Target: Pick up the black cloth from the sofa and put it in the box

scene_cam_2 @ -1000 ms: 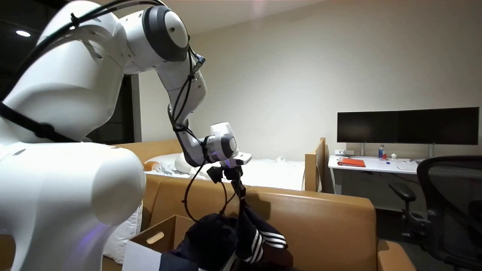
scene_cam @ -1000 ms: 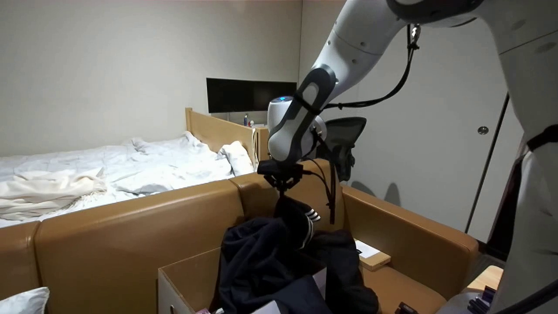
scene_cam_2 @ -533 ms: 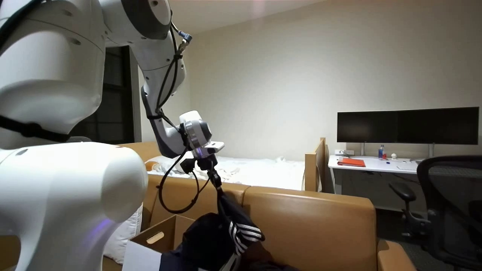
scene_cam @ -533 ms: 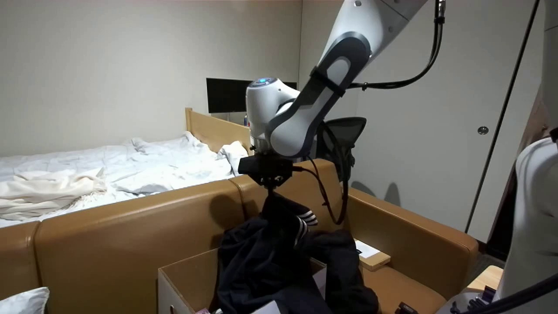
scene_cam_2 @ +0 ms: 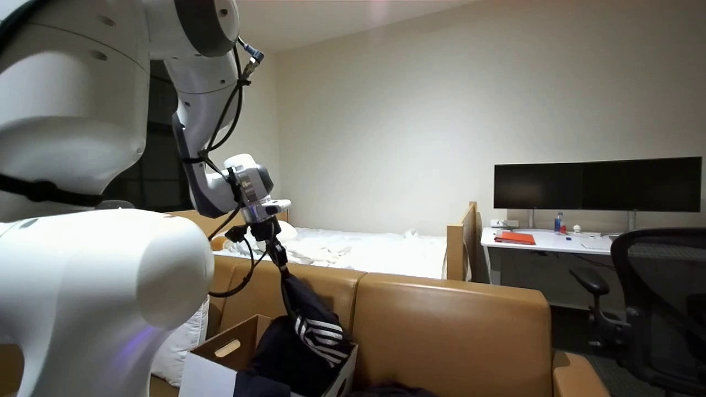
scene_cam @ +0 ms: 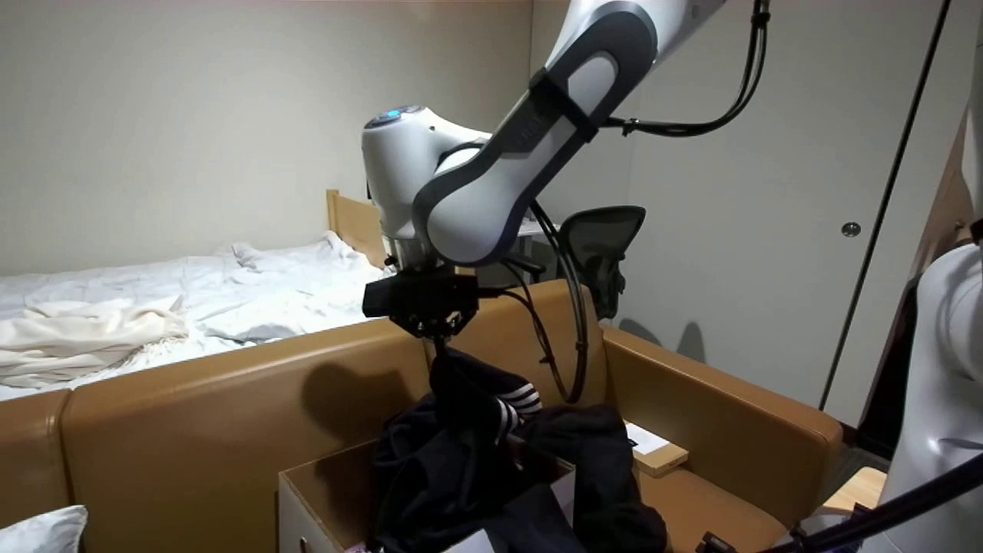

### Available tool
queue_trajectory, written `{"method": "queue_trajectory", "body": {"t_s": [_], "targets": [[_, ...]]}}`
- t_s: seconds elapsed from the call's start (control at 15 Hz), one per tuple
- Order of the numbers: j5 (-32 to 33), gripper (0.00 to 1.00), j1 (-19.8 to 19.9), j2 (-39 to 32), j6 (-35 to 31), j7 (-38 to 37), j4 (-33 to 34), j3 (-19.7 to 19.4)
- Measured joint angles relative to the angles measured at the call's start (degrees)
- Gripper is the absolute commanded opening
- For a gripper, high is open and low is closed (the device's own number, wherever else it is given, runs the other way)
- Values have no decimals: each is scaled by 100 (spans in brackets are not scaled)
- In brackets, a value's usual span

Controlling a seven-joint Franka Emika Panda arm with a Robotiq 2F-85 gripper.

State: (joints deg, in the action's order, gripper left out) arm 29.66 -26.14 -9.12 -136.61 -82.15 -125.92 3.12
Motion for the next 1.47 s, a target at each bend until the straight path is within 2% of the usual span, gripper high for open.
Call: {"method": "queue_trajectory", "body": {"t_s": [0.33, 0.67, 1.13, 1.47], "targets": [[-4, 0, 194, -401, 80, 2, 262, 245], [-114, 0, 524, -1506, -172, 395, 670, 208], [-1087, 0, 590, -3065, 38, 1621, 1739, 105], [-1731, 0, 739, -3911, 608, 2373, 2525, -18]]}}
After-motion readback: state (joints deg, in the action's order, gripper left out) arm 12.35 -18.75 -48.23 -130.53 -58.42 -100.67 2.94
